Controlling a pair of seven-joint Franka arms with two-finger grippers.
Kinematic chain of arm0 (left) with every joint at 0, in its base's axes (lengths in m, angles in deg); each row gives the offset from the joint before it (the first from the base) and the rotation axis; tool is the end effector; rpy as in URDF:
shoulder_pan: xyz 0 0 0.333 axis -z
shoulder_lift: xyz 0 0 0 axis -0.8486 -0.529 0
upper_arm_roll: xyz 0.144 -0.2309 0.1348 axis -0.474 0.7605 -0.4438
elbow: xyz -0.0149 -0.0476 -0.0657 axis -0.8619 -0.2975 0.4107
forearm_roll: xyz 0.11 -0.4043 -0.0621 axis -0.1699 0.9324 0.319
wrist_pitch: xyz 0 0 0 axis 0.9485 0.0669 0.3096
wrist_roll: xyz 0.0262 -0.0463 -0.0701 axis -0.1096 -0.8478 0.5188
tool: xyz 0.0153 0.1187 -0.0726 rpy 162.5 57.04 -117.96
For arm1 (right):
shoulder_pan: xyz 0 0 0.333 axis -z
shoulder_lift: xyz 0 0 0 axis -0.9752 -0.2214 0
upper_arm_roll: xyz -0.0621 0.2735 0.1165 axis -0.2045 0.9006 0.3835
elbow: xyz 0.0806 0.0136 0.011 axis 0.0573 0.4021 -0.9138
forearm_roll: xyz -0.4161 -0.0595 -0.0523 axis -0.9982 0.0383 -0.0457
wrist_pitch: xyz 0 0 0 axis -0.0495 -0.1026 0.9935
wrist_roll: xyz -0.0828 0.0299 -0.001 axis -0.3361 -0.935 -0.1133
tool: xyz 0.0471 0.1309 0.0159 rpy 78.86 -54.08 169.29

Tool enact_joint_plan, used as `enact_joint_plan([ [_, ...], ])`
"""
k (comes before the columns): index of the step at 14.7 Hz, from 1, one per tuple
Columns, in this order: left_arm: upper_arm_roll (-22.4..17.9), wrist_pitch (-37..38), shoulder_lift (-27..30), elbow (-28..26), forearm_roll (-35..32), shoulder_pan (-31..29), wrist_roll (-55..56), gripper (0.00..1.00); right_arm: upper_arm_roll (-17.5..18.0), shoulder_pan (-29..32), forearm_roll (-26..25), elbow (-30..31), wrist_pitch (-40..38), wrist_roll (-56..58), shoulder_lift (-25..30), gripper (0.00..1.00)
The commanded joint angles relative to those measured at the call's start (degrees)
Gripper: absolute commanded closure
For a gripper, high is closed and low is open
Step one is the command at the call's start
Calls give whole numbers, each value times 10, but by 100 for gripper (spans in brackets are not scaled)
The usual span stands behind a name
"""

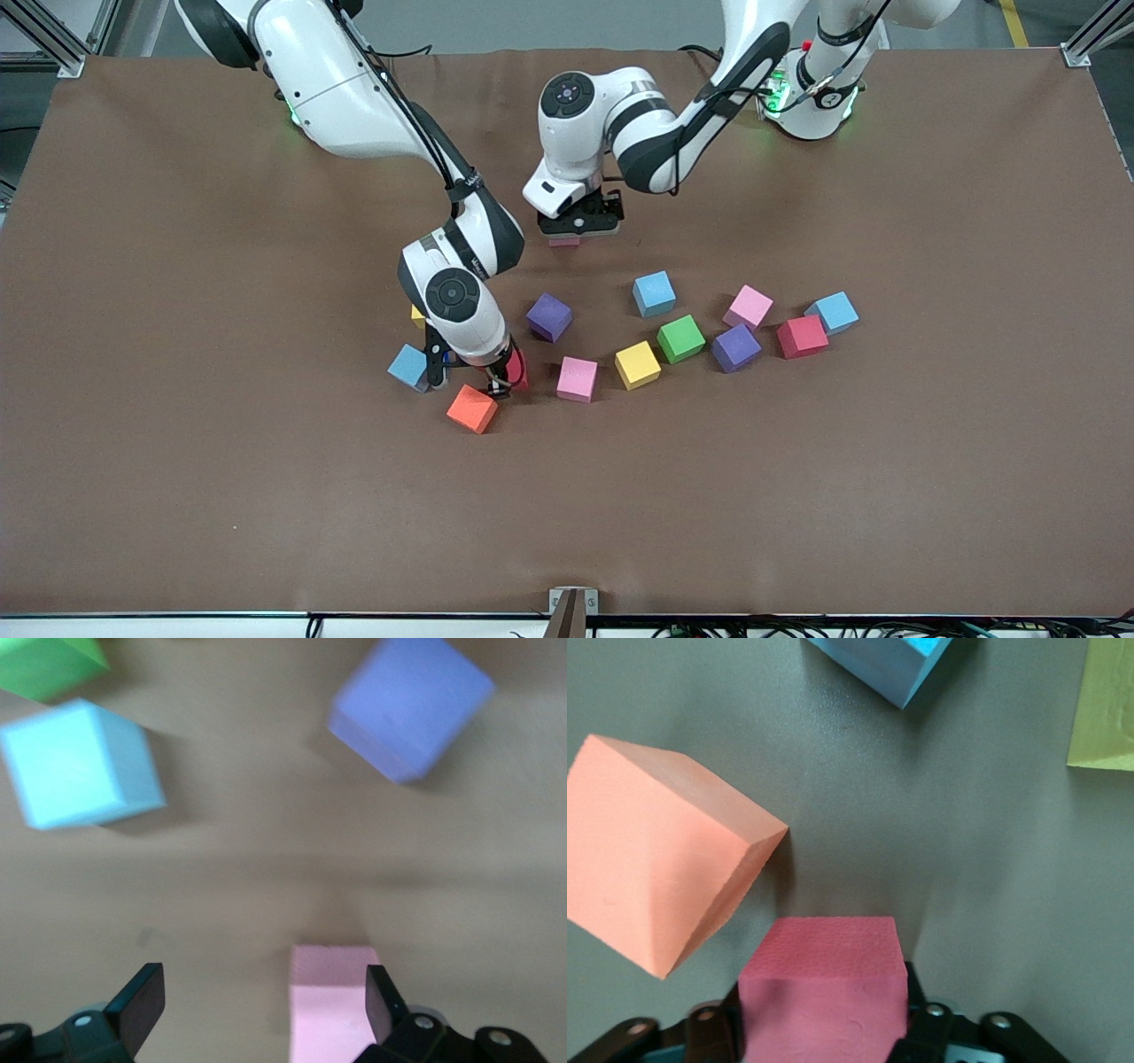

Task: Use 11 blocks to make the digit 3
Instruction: 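Place the pink cube with the left gripper while the right gripper places the red cube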

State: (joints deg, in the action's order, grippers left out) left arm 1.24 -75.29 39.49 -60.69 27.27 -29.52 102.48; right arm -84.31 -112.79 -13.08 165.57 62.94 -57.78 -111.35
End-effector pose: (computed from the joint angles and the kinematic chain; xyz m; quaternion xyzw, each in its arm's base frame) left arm 0.3603 -0.5203 0.2249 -0.9990 -0.0331 -0.0061 0.0296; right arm 0.6078 0.4013 0.1415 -0.7508 0.6598 0.0059 0.0293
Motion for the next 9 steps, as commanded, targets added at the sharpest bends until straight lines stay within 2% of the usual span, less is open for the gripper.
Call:
enact_joint_plan([
  [1,2,16,23,-18,-3,-40,14,0,2,3,3,48,-18,-6,50,100],
  [3,2,15,24,-30,-3,-68,15,0,2,3,3,109,-15,-5,106,100],
  [6,2,8,25,-52,-3,-102,16,0,2,1,3,227,-12,-5,217,100],
  [9,1,-53,22,-84,-4,-118,18,0,6,-10,3,334,1,-8,307,100],
])
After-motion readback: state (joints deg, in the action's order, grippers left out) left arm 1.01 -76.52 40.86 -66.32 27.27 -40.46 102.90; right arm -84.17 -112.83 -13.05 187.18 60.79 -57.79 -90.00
